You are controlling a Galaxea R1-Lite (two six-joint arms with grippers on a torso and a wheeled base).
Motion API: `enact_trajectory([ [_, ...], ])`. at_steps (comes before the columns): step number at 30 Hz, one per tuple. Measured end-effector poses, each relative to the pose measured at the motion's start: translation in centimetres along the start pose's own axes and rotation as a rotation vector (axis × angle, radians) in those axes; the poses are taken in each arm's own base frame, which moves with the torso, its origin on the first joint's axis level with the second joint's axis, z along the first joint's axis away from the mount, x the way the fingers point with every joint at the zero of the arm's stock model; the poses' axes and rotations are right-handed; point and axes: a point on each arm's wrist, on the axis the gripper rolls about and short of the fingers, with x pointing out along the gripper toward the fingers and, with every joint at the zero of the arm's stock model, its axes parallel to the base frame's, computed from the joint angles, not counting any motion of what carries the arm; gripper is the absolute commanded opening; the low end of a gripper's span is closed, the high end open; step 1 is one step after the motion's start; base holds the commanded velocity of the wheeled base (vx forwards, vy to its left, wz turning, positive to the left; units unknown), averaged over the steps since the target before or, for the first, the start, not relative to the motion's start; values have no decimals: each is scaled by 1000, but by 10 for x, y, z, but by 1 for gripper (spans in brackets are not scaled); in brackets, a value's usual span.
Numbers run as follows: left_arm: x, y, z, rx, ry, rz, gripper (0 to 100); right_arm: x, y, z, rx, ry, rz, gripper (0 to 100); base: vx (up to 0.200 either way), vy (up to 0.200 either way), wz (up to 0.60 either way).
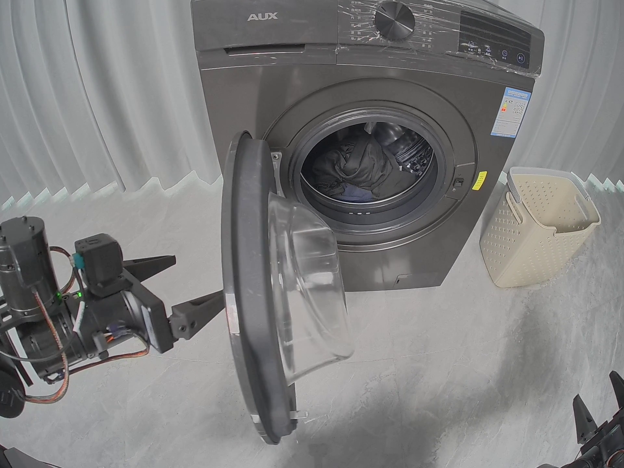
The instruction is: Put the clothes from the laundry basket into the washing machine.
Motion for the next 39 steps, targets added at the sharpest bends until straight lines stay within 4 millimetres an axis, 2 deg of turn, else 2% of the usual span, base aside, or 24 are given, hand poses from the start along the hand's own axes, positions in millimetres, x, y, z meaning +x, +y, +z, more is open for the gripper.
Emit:
enact_trajectory([
  [10,51,-17,3,-53,-43,-27,100,0,0,0,1,0,-1,100,0,0,0],
  [21,95,-32,14,-85,-94,-65,100,0,0,0,1,0,-1,100,0,0,0],
  [31,138,-34,21,-93,-118,-59,100,0,0,0,1,0,0,100,0,0,0],
  [39,173,-34,40,-102,-196,-17,100,0,0,0,0,0,2,100,0,0,0],
])
